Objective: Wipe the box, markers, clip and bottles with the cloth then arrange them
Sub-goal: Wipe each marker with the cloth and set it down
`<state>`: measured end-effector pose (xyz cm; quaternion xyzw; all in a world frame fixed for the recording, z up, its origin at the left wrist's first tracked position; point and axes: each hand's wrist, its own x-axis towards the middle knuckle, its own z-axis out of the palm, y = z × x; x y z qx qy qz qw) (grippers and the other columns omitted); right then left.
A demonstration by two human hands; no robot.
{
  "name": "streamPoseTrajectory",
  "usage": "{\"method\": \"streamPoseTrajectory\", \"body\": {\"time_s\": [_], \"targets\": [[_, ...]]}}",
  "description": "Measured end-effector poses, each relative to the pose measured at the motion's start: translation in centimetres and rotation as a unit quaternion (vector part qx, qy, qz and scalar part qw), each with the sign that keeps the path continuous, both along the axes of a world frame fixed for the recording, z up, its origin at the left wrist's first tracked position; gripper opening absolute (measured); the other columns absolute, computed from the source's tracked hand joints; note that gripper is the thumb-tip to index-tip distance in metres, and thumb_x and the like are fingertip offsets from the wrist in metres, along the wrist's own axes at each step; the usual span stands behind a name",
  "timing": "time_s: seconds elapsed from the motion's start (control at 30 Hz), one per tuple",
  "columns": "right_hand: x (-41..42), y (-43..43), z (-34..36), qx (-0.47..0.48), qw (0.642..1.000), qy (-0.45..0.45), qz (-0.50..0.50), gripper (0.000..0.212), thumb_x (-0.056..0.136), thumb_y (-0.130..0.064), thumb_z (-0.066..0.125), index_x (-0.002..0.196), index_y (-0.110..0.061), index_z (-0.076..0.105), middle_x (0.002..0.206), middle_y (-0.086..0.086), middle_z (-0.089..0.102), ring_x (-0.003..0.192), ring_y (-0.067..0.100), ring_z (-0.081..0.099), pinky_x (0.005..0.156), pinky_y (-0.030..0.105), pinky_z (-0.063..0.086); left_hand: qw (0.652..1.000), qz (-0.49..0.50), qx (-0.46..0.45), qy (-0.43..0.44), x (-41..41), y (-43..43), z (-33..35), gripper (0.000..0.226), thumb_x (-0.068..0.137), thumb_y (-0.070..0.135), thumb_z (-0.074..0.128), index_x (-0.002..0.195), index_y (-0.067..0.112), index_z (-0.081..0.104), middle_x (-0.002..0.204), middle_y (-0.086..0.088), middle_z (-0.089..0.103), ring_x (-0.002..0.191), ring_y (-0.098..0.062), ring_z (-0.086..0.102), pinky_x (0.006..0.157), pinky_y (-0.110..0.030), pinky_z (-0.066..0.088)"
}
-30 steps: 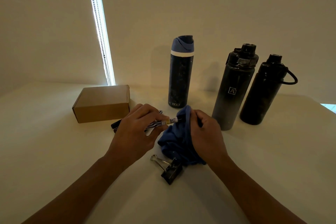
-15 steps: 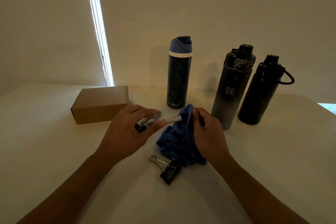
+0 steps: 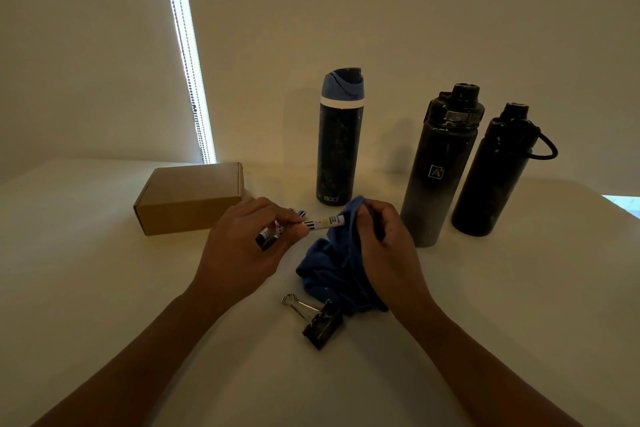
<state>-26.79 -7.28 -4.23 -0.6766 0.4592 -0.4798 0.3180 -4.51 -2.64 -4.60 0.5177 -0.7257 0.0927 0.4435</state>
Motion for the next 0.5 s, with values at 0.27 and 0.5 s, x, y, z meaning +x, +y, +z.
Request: {"method": "streamPoseTrajectory", "body": {"time_s": [0.27,0.5], "targets": [[-0.76,-0.67,-0.59,0.035,0.999,-0.021,-0.003,0.008,0.108,-0.026,0.037,0.108,-0.029,0.044,0.088,-0.017,0.048,0.076,-0.001,0.056,0.062,0.003,0.044,0.999,-0.016,0.009,0.031,-0.31,0.06,-0.41,0.025,0.094,0.04,0.074,0.113,0.024,0.072,0.104,0.015,0.066,0.091,-0.01,0.063,0.075,-0.037,0.056],[0.07,0.13,-0.16,-0.011,1.0,0.004,0.002,0.019,0.096,-0.056,0.051,0.108,-0.041,0.053,0.095,-0.02,0.063,0.087,-0.009,0.06,0.069,0.01,0.052,1.0,-0.016,-0.001,0.007,-0.15,0.09,-0.47,0.027,0.092,0.039,0.076,0.114,0.024,0.076,0.102,0.01,0.063,0.088,-0.011,0.06,0.071,-0.035,0.054]]}}
